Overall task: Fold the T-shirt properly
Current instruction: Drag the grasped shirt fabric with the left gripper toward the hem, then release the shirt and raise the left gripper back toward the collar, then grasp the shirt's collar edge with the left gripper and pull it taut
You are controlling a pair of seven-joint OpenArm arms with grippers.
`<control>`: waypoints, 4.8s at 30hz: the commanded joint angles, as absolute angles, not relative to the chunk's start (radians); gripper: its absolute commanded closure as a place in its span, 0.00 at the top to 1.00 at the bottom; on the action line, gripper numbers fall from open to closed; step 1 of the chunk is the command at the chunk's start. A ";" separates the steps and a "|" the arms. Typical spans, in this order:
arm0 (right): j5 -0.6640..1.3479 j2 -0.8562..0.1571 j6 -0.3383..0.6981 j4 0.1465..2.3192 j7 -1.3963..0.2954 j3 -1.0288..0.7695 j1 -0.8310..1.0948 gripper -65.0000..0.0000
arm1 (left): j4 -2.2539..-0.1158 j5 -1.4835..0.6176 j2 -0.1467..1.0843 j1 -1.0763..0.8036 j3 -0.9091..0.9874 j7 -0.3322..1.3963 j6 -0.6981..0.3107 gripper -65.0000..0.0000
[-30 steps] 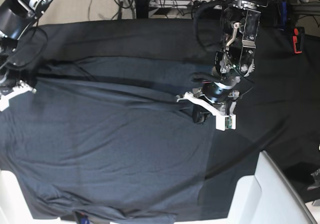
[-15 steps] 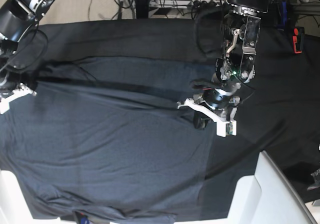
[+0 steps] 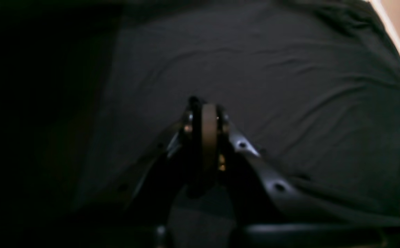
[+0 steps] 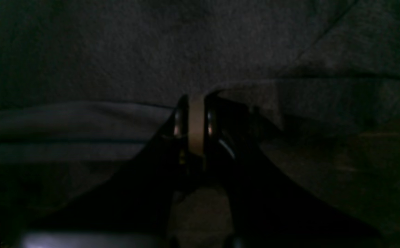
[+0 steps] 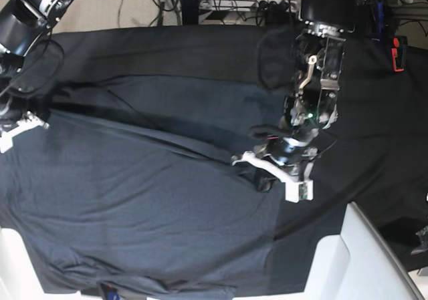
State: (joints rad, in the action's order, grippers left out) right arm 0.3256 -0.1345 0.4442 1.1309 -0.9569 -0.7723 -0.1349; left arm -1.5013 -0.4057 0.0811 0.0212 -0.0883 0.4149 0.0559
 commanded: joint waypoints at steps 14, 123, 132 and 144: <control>0.341 -0.151 0.447 1.145 -0.943 -0.785 -0.151 0.00 | -1.440 -0.409 0.070 0.140 -0.140 0.394 0.054 0.00; 0.338 -0.289 0.698 0.727 -0.685 -1.092 -0.168 0.00 | -1.649 -0.768 0.186 -0.556 0.194 0.392 0.047 0.90; 0.338 -0.289 0.698 0.727 -0.685 -1.090 -0.168 0.00 | -1.552 -0.769 0.162 -0.447 0.189 0.392 0.047 0.86; 0.338 -0.292 0.698 0.727 -0.685 -1.090 -0.168 0.00 | -1.363 -0.769 0.101 -0.298 0.186 0.394 0.047 0.71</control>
State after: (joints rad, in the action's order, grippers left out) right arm 0.3340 -0.2695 0.6930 0.7170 -0.6876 -1.0931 -0.1570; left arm -1.3689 -0.7643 0.1013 -0.2947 0.1890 0.3424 0.0265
